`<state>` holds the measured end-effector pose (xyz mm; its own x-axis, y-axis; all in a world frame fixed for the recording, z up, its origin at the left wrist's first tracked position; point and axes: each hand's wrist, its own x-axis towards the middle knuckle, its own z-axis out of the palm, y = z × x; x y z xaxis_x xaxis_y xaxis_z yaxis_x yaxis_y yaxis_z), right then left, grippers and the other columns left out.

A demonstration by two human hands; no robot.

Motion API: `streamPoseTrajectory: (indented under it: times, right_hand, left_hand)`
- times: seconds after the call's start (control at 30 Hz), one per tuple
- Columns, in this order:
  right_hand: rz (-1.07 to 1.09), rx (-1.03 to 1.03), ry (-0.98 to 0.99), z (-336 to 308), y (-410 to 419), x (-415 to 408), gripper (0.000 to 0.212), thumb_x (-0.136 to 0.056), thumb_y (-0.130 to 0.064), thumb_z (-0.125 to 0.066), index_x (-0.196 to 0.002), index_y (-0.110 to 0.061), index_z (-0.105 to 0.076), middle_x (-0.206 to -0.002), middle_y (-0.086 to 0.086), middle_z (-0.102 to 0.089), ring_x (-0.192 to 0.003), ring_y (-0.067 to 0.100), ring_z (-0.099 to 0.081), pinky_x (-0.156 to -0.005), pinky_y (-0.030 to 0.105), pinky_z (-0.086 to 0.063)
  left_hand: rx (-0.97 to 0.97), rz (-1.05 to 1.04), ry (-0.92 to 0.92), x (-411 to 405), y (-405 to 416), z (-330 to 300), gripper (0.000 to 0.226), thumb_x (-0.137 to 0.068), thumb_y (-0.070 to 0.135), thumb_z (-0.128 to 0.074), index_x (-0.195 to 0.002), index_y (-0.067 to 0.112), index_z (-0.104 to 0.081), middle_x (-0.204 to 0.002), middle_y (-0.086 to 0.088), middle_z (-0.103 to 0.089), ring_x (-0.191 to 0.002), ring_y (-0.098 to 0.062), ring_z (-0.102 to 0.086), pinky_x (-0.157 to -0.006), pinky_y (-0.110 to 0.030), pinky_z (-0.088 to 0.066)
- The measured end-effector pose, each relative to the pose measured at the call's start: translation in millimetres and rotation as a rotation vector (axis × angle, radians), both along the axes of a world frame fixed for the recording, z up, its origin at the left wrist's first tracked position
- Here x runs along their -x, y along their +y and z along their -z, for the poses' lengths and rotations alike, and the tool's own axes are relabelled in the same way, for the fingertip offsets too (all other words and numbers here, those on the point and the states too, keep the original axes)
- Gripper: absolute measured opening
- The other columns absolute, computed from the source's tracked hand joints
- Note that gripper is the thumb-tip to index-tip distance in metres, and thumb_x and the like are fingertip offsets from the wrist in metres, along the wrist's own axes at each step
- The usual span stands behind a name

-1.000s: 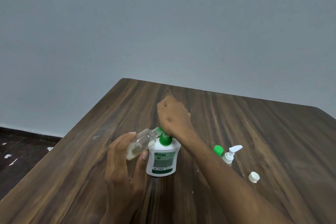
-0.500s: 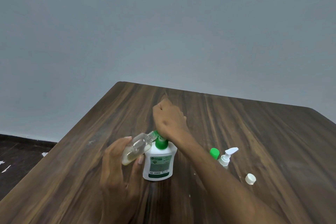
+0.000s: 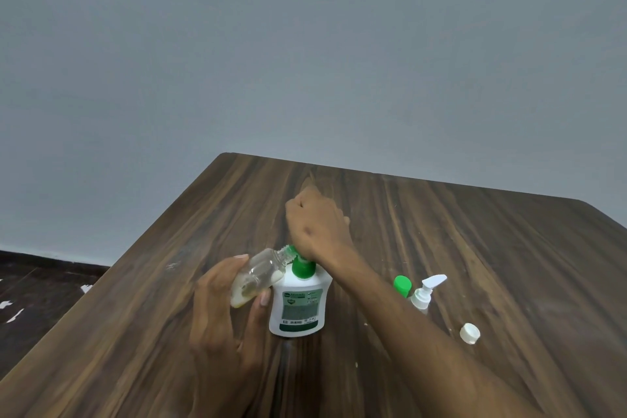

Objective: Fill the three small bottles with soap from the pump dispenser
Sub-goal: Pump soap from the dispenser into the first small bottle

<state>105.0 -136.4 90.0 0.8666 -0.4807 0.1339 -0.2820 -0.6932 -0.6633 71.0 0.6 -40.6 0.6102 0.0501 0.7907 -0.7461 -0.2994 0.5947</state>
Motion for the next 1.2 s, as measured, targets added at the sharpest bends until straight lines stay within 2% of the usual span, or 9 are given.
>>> streamPoseTrajectory:
  times: [0.17, 0.3, 0.4, 0.67, 0.8, 0.9, 1.03, 1.13, 1.2]
  right_hand:
    - [0.008, -0.067, -0.014, 3.4, 0.7, 0.5, 0.024, -0.100, -0.024, -0.037, -0.081, -0.019, -0.050, -0.074, -0.005, -0.057, -0.063, 0.010, -0.049, -0.093, 0.054, -0.050]
    - [0.028, -0.053, -0.058, 0.3, 1.1, 3.0, 0.023, -0.102, -0.024, -0.035, -0.087, -0.019, -0.052, -0.080, -0.002, -0.061, -0.070, 0.012, -0.053, -0.096, 0.053, -0.046]
    - [0.022, -0.091, -0.042, 1.5, 0.9, 3.2, 0.028, -0.102, -0.022, -0.037, -0.077, -0.019, -0.048, -0.072, -0.003, -0.056, -0.063, 0.012, -0.047, -0.095, 0.054, -0.048]
    - [0.030, -0.124, -0.048, 0.8, 0.4, 4.1, 0.029, -0.102, -0.020, -0.038, -0.078, -0.015, -0.053, -0.075, 0.001, -0.059, -0.063, 0.014, -0.048, -0.095, 0.054, -0.050]
    - [0.036, -0.086, -0.073, 2.5, 1.5, 1.5, 0.029, -0.102, -0.021, -0.034, -0.083, -0.017, -0.056, -0.078, -0.002, -0.063, -0.070, 0.017, -0.058, -0.094, 0.056, -0.050]
    - [0.050, -0.068, -0.052, 5.1, 1.2, 0.4, 0.035, -0.100, -0.018, -0.036, -0.067, -0.019, -0.049, -0.065, -0.004, -0.056, -0.056, 0.013, -0.049, -0.094, 0.058, -0.052]
    - [0.028, -0.061, -0.075, 1.5, 0.5, 0.5, 0.027, -0.102, -0.022, -0.033, -0.093, -0.019, -0.058, -0.087, -0.002, -0.064, -0.080, 0.018, -0.060, -0.098, 0.055, -0.047]
    - [0.050, -0.026, -0.073, 6.8, 1.4, -1.8, 0.029, -0.099, -0.018, -0.034, -0.074, -0.020, -0.049, -0.068, -0.005, -0.056, -0.062, 0.014, -0.051, -0.095, 0.058, -0.050]
    - [0.054, 0.021, -0.065, 5.6, 2.6, -2.4, 0.029, -0.100, -0.019, -0.034, -0.074, -0.020, -0.047, -0.065, -0.006, -0.051, -0.059, 0.012, -0.046, -0.097, 0.056, -0.047]
  left_hand:
    - [0.000, 0.009, 0.009, 0.8, -0.5, 1.4, 0.041, -0.097, 0.025, -0.064, -0.131, 0.003, -0.067, -0.130, -0.004, -0.065, -0.121, -0.009, -0.061, -0.103, -0.014, -0.043]
    - [0.013, 0.029, 0.031, 1.4, 0.5, -0.8, 0.040, -0.097, 0.025, -0.064, -0.131, 0.003, -0.067, -0.130, -0.004, -0.065, -0.123, -0.006, -0.060, -0.101, -0.013, -0.043]
    - [0.008, 0.043, 0.040, 1.5, 0.3, -0.9, 0.041, -0.097, 0.025, -0.064, -0.131, 0.002, -0.066, -0.130, -0.005, -0.065, -0.123, -0.005, -0.060, -0.100, -0.011, -0.043]
    - [0.006, 0.038, 0.038, -0.1, 0.3, 1.3, 0.043, -0.097, 0.027, -0.065, -0.132, 0.001, -0.067, -0.129, -0.006, -0.065, -0.122, -0.003, -0.060, -0.097, -0.010, -0.044]
    - [0.012, 0.038, 0.025, 1.4, 0.5, 1.1, 0.042, -0.096, 0.026, -0.065, -0.131, 0.001, -0.067, -0.129, -0.006, -0.065, -0.123, -0.002, -0.059, -0.099, -0.009, -0.043]
    - [0.014, 0.031, 0.029, 0.4, -0.3, 1.4, 0.042, -0.097, 0.025, -0.065, -0.131, 0.002, -0.067, -0.129, -0.006, -0.065, -0.123, -0.002, -0.059, -0.100, -0.010, -0.043]
    - [0.015, 0.015, 0.000, 1.0, -0.7, 1.0, 0.041, -0.097, 0.025, -0.064, -0.129, 0.000, -0.068, -0.129, -0.008, -0.066, -0.118, -0.008, -0.061, -0.103, -0.010, -0.041]
    - [0.000, 0.006, -0.002, -0.2, -1.8, 2.2, 0.042, -0.097, 0.025, -0.064, -0.128, -0.002, -0.068, -0.128, -0.010, -0.067, -0.117, -0.015, -0.061, -0.104, -0.011, -0.041]
    - [0.001, 0.003, 0.000, -0.3, -2.0, 2.8, 0.042, -0.097, 0.025, -0.064, -0.128, -0.003, -0.068, -0.128, -0.010, -0.067, -0.118, -0.016, -0.061, -0.105, -0.011, -0.041]
